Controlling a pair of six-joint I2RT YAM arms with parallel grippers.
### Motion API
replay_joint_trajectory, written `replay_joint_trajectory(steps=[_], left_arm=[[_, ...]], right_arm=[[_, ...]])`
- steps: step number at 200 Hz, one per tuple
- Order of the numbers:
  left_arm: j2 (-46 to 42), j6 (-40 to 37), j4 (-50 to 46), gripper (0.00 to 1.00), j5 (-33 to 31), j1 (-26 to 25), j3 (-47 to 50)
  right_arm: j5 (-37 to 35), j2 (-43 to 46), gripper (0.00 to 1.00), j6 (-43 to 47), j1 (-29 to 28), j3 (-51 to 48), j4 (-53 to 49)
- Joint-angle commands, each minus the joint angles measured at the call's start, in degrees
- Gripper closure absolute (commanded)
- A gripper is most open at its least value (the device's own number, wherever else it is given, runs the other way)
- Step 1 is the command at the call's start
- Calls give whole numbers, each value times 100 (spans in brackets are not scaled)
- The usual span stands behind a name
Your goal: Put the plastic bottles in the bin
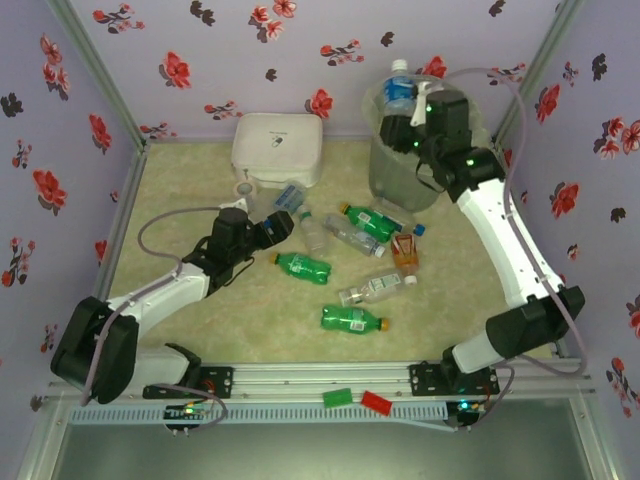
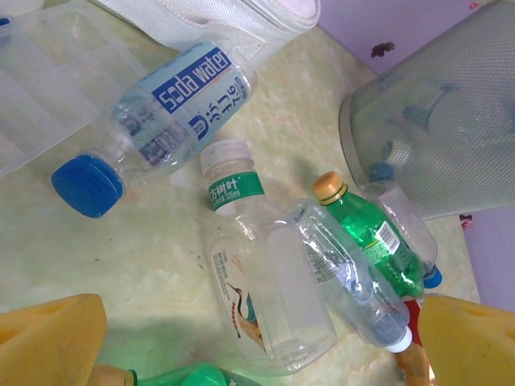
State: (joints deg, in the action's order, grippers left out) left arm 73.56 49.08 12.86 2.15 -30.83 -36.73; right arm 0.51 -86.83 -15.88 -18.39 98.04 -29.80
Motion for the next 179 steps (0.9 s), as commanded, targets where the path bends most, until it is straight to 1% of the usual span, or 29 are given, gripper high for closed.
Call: replay_joint_trajectory(steps=[1, 17, 38, 50, 63, 75, 82, 91, 103, 111, 133, 144, 156, 167, 179], left_arm=[[62, -221, -148, 0, 103, 37, 138], [7, -331, -317, 0, 106, 35, 101], [37, -258, -111, 0, 96, 42, 176], [148, -218, -56, 0, 148, 42, 134], [273, -135, -29, 0, 276, 41, 83], [406, 78, 132, 0, 430, 33, 117], [487, 222, 311, 0, 530, 18, 156], [614, 450, 561, 0, 638, -14, 222], [778, 629, 789, 0, 743, -70, 230], [857, 619, 823, 0, 798, -128, 171], [916, 231, 297, 0, 826, -268, -199], [872, 15, 29, 0, 777, -317, -337], [804, -127, -178, 0, 576, -386, -435], [769, -161, -218, 0, 403, -431, -458], [771, -162, -223, 0, 352, -459, -521]], right_arm=[[-313, -353, 55, -172, 364, 383, -198], [-256, -620, 54, -336, 631, 522, -254], [151, -950, 54, -633, 877, 521, -154], [211, -1162, 51, -660, 908, 580, -169], [285, -1379, 46, -700, 920, 711, -232], [594, -1496, 41, -721, 917, 785, -81], [726, -1515, 35, -765, 909, 763, 55], [742, -1525, 27, -864, 903, 760, 186], [685, -1516, 22, -908, 908, 785, 326], [643, -1504, 19, -894, 908, 804, 368], [577, -1418, 1, -758, 911, 869, 367], [546, -1352, 0, -661, 908, 909, 310], [520, -1245, 0, -580, 908, 906, 261], [519, -1119, 0, -536, 908, 865, 230], [556, -946, 0, -513, 899, 739, 227]])
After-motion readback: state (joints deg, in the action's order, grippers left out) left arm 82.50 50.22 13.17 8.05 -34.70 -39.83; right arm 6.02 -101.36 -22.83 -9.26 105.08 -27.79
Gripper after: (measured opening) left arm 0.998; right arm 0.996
